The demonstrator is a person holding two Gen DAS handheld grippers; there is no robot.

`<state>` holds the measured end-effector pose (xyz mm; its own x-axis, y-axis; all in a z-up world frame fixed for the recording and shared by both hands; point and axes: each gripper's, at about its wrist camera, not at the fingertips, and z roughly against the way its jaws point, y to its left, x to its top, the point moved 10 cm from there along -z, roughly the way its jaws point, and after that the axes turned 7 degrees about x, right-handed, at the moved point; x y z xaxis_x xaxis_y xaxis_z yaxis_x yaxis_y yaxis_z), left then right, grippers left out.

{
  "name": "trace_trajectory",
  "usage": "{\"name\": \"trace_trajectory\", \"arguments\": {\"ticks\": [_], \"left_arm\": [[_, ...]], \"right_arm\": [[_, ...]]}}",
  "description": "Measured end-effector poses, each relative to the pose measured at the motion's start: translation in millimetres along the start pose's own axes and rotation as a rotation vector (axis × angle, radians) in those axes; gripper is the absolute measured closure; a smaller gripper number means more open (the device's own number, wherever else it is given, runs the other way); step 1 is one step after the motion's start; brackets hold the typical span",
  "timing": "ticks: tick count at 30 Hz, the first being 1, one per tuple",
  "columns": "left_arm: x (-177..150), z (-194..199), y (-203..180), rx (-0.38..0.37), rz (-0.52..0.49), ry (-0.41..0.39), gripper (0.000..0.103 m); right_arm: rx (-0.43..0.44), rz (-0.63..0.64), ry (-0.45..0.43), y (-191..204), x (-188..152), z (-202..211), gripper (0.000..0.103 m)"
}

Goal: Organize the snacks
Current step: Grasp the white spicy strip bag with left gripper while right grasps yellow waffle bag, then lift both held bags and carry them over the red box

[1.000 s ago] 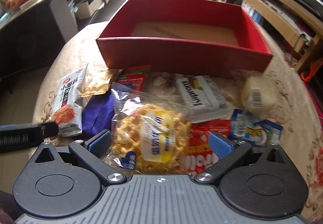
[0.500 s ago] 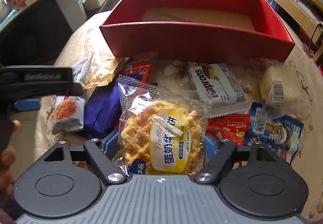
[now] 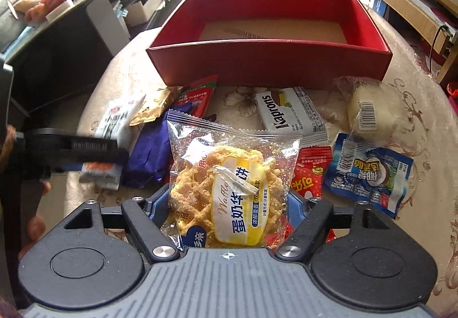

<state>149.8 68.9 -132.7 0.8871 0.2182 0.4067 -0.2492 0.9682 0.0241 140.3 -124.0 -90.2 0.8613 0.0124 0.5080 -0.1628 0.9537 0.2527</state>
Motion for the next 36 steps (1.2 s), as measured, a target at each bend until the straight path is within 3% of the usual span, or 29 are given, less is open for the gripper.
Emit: {"name": "trace_trajectory", "arguments": {"ticks": [7,10,15,20,22,25,30,36], "left_arm": [[-60,25,-8,-0.078,-0.107,0.061,0.048],[-82,34,-13,-0.092,-0.163,0.064,0.043],[-75,32,-13,-0.081,-0.115,0.055,0.029],[-69,23,-21,-0.052,-0.089,0.055,0.015],[-69,21,-25,-0.034,-0.097,0.047,0.015],[-73,25,-23,0.007,-0.124,0.021,0.030],[-77,34,-25,-0.034,-0.121,0.024,0.053],[-97,47,-34,-0.089,-0.166,0.039,0.059]], "right_arm": [[0.009,0.030,0.030,3,-21,8,0.021],[0.009,0.041,0.056,5,-38,12,0.021],[-0.007,0.042,0.101,-2,-64,10,0.021],[0.003,0.044,0.116,0,-64,4,0.019],[0.006,0.057,0.119,2,-63,0,0.020],[-0.002,0.074,0.123,2,-64,-1,0.022],[-0.018,0.102,0.124,-1,-69,0,0.025],[-0.035,0.108,0.108,-6,-72,12,0.026]]}}
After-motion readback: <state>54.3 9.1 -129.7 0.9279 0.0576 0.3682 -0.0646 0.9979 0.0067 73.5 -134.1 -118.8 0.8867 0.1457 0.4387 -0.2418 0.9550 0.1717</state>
